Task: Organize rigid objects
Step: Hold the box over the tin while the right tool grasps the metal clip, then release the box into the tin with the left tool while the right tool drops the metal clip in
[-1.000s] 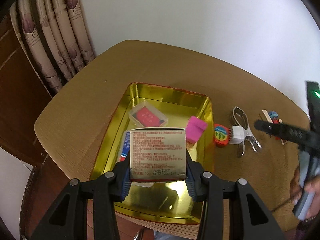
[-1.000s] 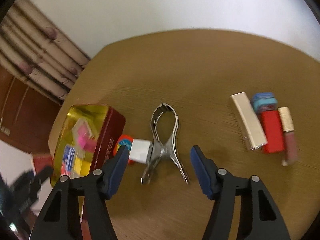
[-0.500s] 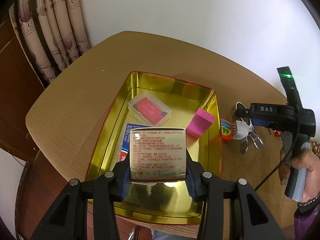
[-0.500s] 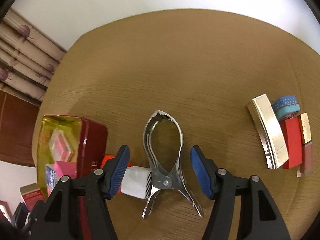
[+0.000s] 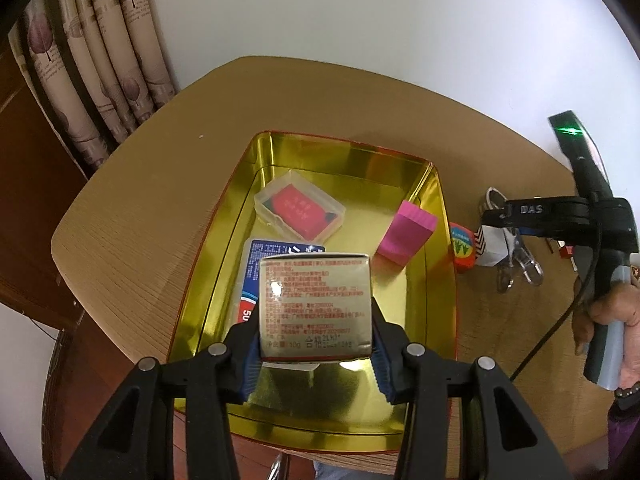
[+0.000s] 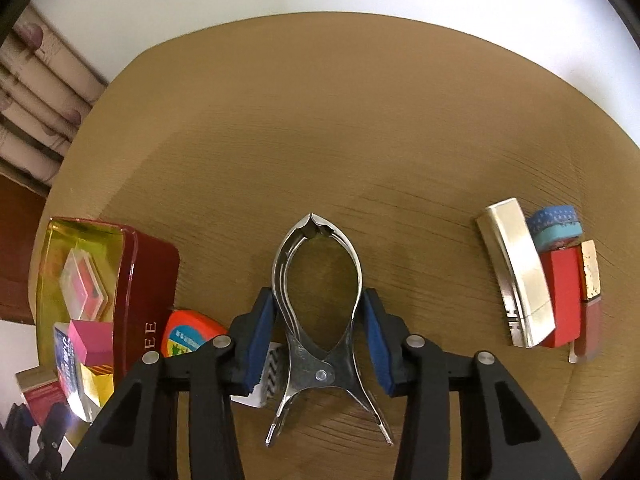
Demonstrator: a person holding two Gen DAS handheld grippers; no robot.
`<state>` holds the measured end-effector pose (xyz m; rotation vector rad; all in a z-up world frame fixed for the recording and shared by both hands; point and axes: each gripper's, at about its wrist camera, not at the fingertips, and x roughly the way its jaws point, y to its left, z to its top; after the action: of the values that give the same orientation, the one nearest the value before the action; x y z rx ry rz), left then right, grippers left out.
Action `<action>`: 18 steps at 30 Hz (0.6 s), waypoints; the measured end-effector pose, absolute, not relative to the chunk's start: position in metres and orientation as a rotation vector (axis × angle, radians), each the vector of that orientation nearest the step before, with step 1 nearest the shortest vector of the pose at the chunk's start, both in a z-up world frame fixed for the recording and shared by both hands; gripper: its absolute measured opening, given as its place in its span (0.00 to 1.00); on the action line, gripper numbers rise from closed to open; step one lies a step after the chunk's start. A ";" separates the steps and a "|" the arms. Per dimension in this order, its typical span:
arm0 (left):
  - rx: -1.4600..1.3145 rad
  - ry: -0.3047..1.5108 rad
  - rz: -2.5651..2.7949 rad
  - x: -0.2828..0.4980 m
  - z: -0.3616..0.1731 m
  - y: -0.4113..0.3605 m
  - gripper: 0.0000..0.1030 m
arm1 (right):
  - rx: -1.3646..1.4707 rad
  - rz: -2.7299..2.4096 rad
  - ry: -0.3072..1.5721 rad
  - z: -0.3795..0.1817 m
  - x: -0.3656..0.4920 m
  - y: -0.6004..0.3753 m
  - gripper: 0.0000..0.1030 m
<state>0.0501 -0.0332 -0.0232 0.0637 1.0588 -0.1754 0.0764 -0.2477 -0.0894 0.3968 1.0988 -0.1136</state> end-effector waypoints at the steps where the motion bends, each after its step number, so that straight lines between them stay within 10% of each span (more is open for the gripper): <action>1: 0.058 1.069 -0.190 0.051 -0.024 -0.033 0.45 | 0.399 -0.119 1.095 -0.089 0.075 -0.250 0.38; 18: -0.051 1.012 -0.409 0.029 0.008 -0.028 0.52 | 0.459 -0.150 0.981 -0.047 0.038 -0.268 0.37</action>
<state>0.0293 -0.0277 0.0078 -0.0512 1.0120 -0.4093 0.0379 -0.2681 -0.0467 0.4594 0.9807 -0.1498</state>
